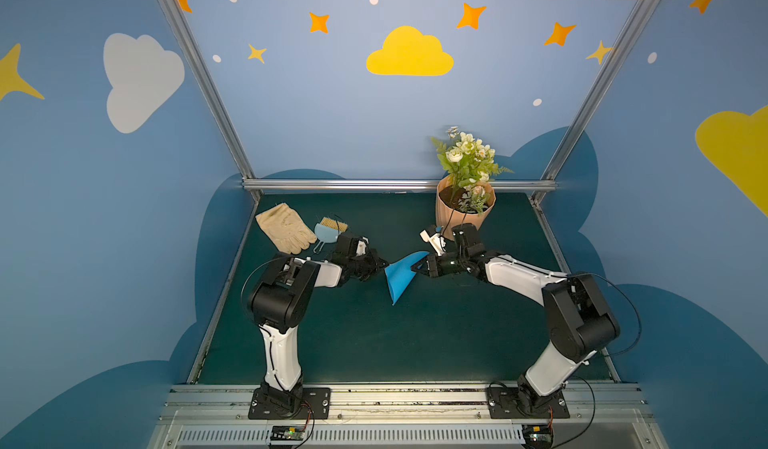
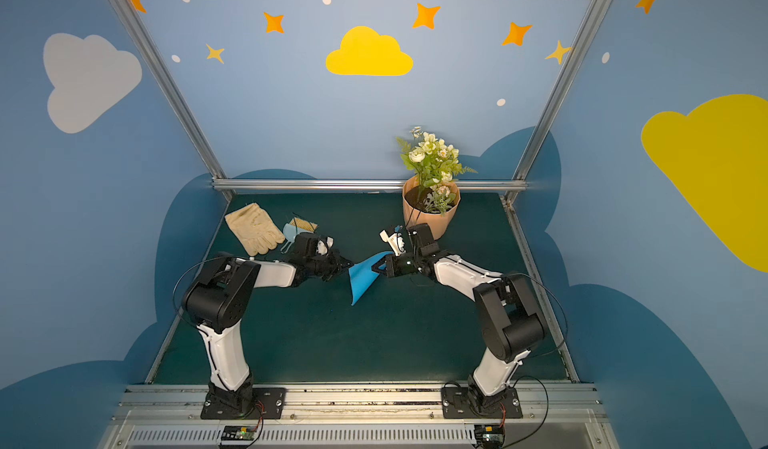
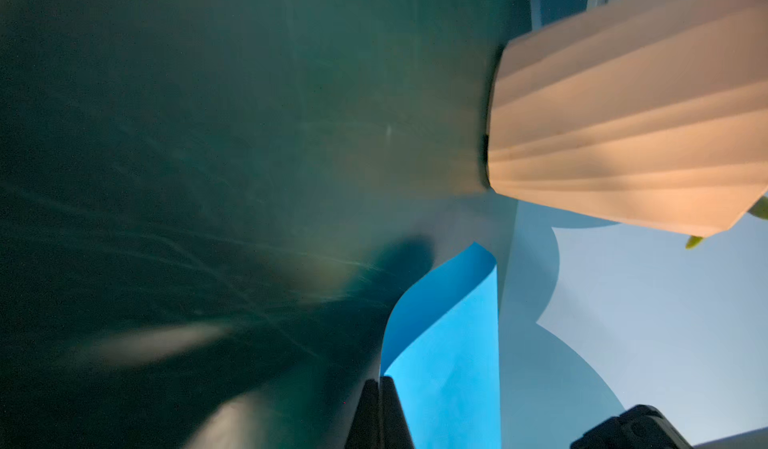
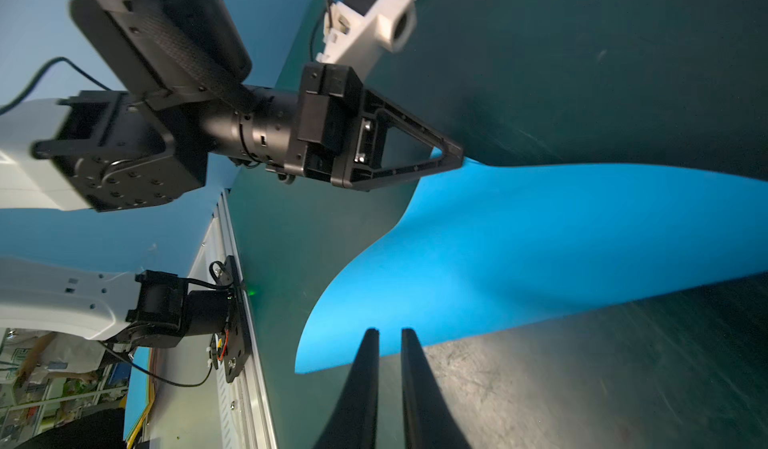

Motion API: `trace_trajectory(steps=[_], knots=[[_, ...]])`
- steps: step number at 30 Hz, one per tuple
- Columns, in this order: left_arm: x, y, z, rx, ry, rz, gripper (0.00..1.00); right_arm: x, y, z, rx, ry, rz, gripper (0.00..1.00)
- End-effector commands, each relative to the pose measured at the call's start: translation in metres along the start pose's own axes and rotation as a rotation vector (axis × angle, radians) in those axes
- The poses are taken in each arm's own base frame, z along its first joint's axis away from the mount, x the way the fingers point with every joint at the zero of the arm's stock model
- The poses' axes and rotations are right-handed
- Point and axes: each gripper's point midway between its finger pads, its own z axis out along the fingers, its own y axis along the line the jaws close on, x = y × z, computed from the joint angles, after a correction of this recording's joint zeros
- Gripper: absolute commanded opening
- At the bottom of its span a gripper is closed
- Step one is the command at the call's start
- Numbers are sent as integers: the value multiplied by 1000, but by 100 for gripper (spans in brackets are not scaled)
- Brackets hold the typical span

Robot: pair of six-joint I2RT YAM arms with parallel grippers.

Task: Fold the square paper diagonally
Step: Fold the paper at the center of the board.

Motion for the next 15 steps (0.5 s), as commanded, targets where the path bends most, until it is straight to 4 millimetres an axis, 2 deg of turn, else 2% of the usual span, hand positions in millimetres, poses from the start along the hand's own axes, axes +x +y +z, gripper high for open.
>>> trace_trajectory(steps=[1, 8, 15], knots=[[5, 16, 2, -82, -26, 104, 2, -8, -5, 11, 46, 17, 19, 14], [13, 17, -1, -149, -128, 304, 2, -6, -10, 35, 89, 98, 74, 13], [19, 17, 0, -200, -197, 384, 2, 12, -21, 60, 121, 204, 114, 12]])
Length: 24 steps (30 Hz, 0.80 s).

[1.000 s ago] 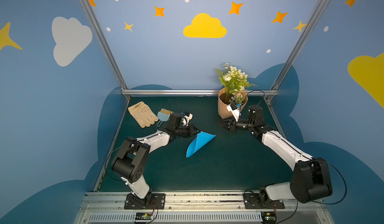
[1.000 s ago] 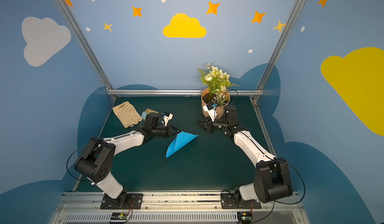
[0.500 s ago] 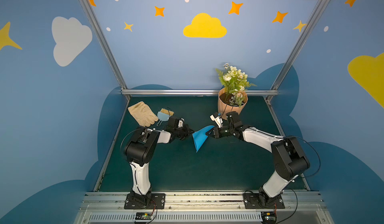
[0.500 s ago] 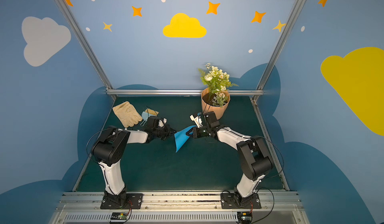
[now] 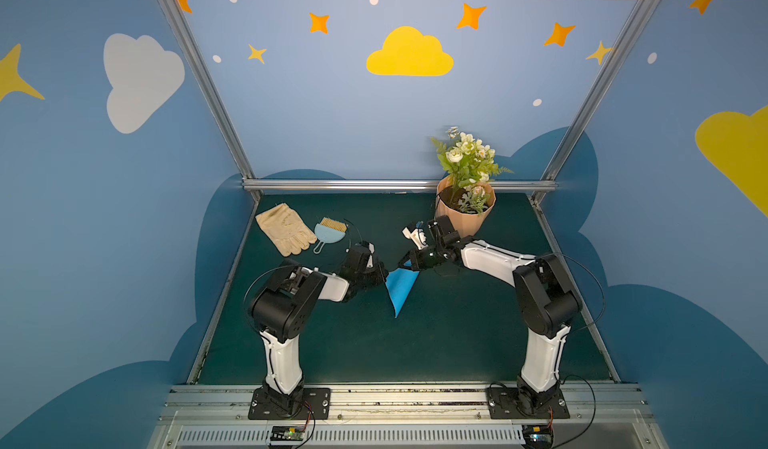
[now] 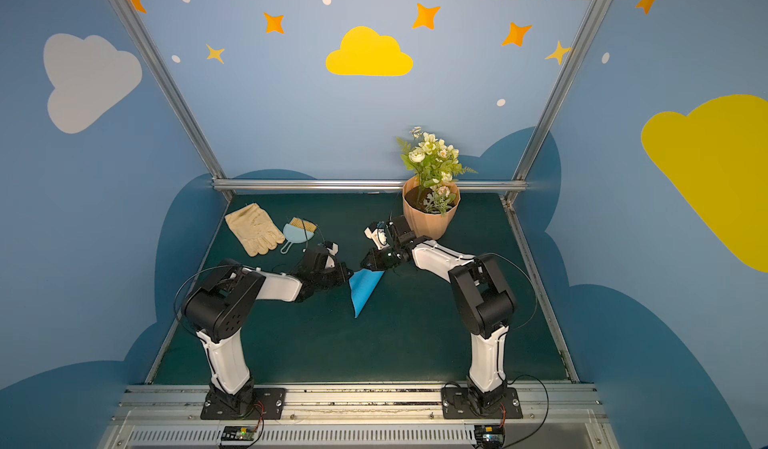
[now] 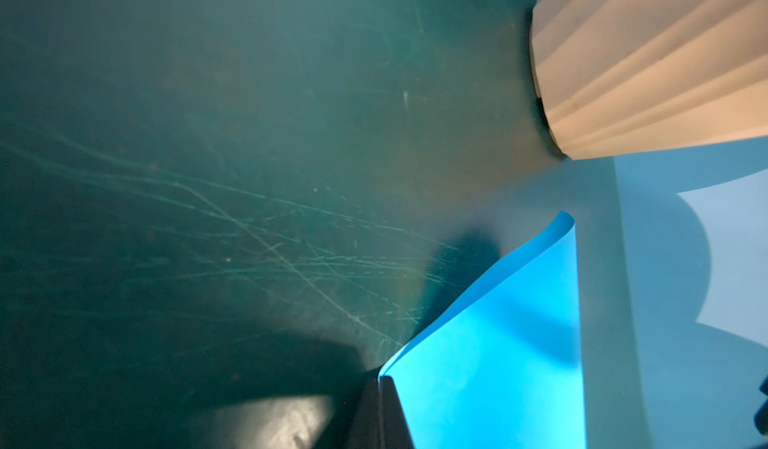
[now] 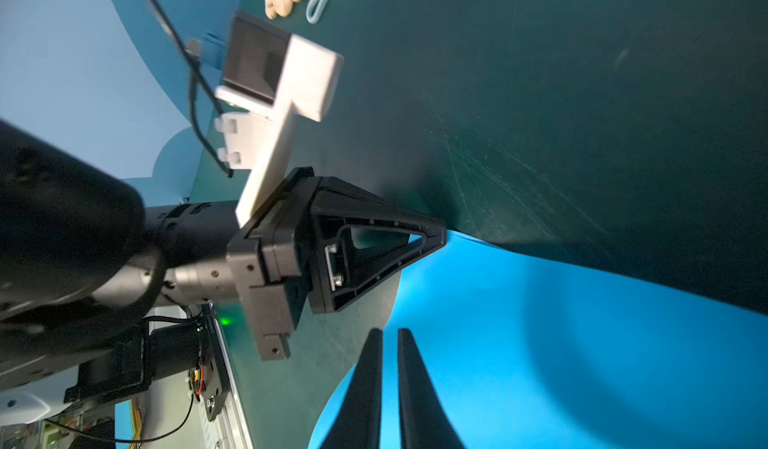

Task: Fold the square paper diagonally
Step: Fold the paper at the center of the board.

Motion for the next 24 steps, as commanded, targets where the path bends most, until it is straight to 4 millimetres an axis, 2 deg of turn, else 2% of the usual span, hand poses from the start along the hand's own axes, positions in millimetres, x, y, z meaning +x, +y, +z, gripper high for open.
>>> trace_trajectory(steps=[1, 11, 24], knots=[[-5, 5, -5, -53, -60, 61, 2, 17, -10, 13, 38, 86, 46, 12], [-2, 9, -4, -66, -80, 49, 2, 45, -25, 38, 96, 197, 80, 10], [1, 18, -4, -111, -75, 26, 2, 70, -51, 33, 199, 254, 92, 10]])
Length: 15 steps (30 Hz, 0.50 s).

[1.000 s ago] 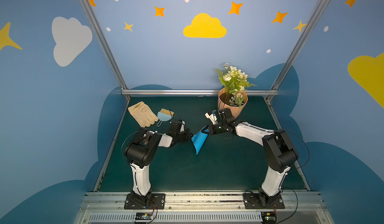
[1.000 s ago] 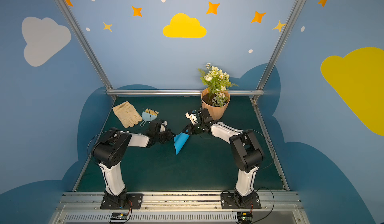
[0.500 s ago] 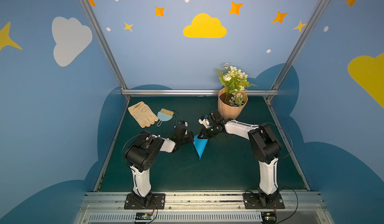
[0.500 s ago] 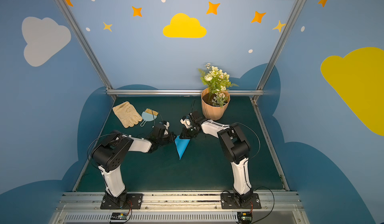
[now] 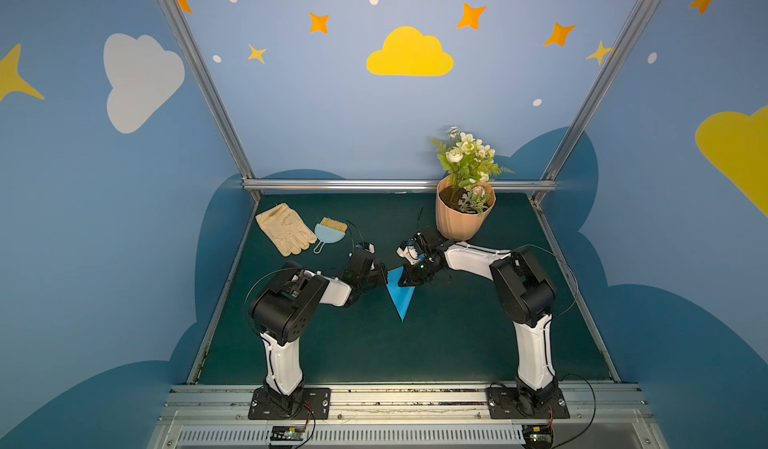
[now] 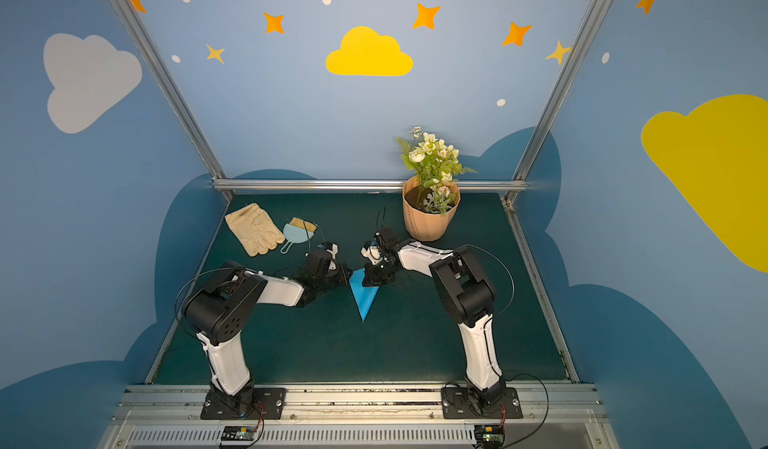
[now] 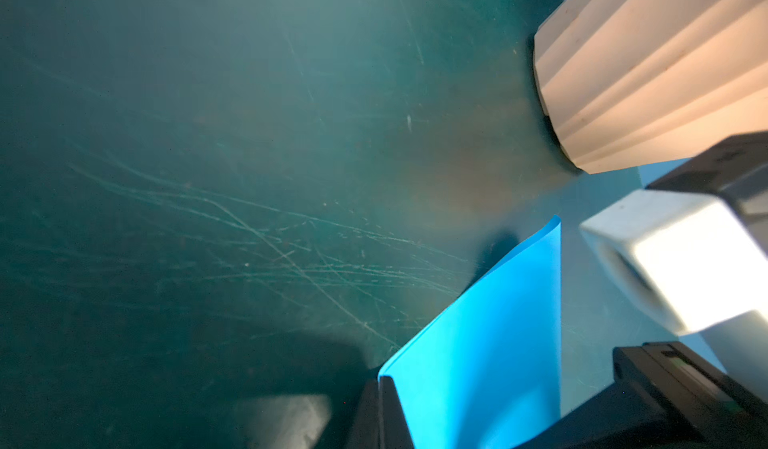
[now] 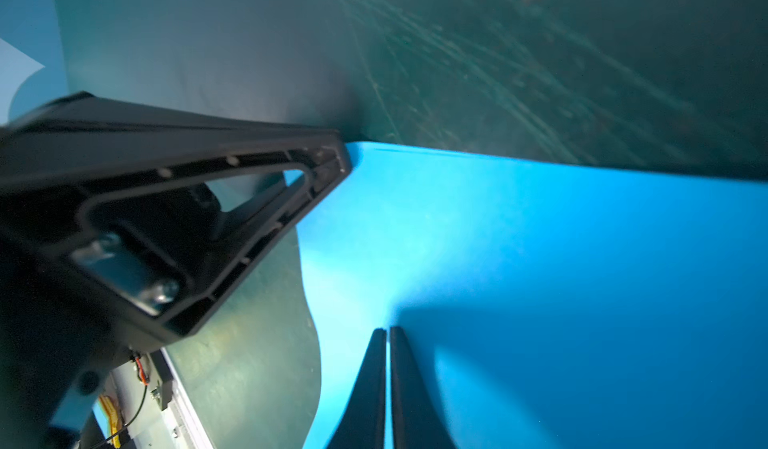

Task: Fold the square paper diagonally
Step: Fold the paper at the center of the board.

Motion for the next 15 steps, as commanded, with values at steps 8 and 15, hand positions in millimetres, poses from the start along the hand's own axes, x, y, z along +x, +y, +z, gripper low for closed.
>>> trace_trajectory(steps=[8, 15], knots=[[8, 19, -1, -79, 11, -12, 2, 26, -35, -7, 40, 18, 94, 10], [8, 22, -1, -94, 10, -16, 2, 28, -49, -17, -35, -36, 187, 10]])
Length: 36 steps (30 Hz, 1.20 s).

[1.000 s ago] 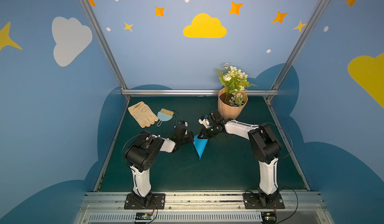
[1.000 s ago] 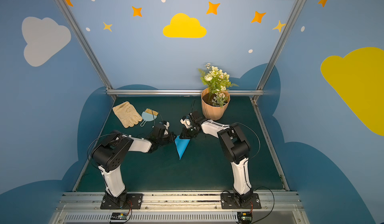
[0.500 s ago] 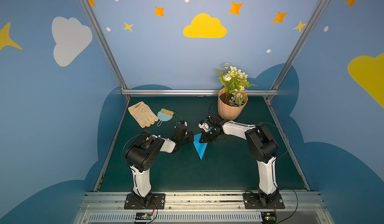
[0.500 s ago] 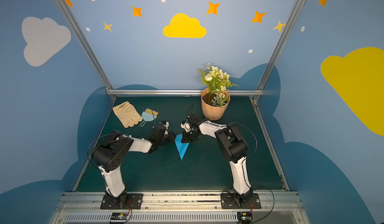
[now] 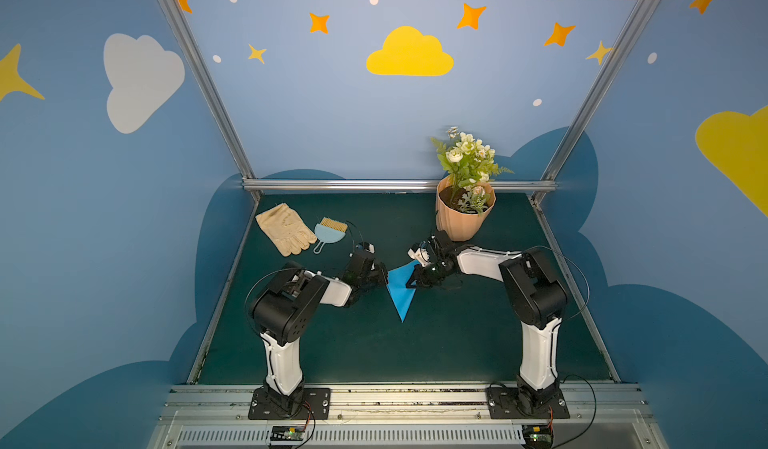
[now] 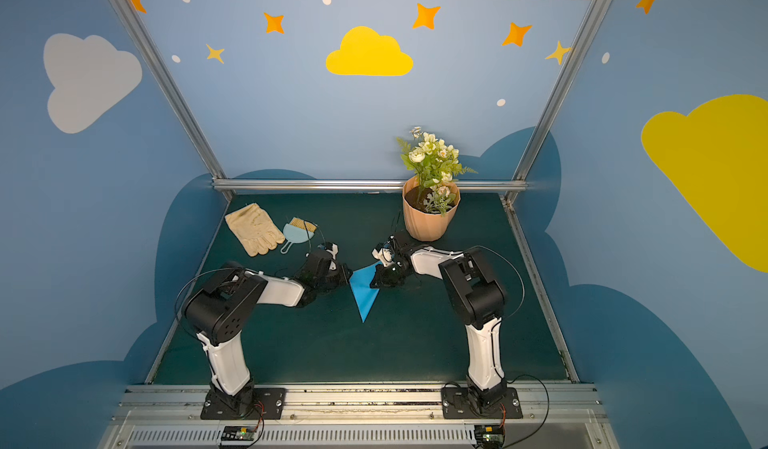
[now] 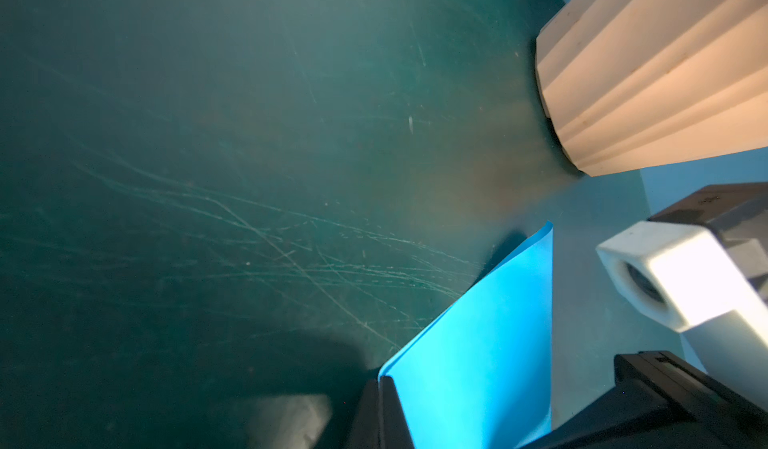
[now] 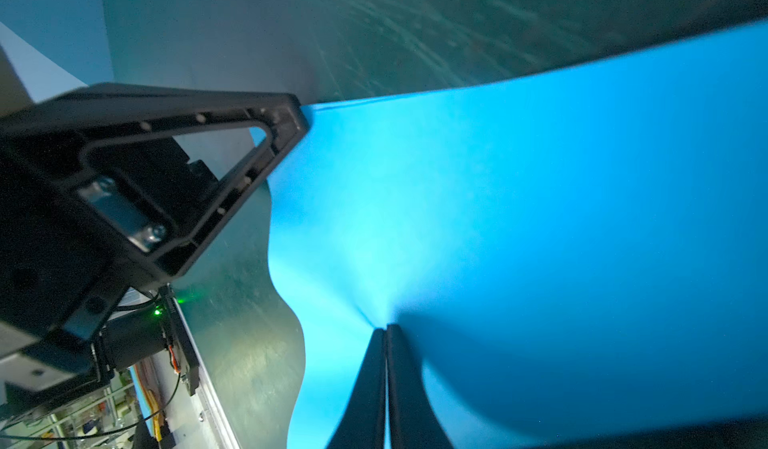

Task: Fold the square paper diagonally
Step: Fold the paper at the center of the board.

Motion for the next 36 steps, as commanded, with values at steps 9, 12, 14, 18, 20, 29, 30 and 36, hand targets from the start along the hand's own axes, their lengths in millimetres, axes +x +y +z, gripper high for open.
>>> trace_trajectory(steps=[9, 12, 14, 18, 20, 29, 30, 36], knots=[[10, 26, -2, -101, 18, -14, 2, 17, -40, -18, -3, -48, 167, 10], [10, 25, -2, -99, 18, -11, 2, 19, -44, -22, -9, -59, 178, 9], [11, 25, -2, -100, 20, -9, 2, 19, -47, -25, -6, -70, 183, 9], [9, 24, -4, -97, 14, 1, 2, 13, -45, -40, -19, -115, 162, 9], [8, 22, -6, -92, 18, 6, 2, 8, -35, -52, -62, -166, 130, 9], [20, 8, -17, -45, 115, 27, 2, -20, 38, -73, -330, -330, -29, 8], [22, 9, -19, -46, 119, 31, 2, -21, 40, -65, -334, -316, -37, 8], [26, 11, -22, -44, 121, 17, 2, -16, 36, -33, -343, -246, -28, 4]])
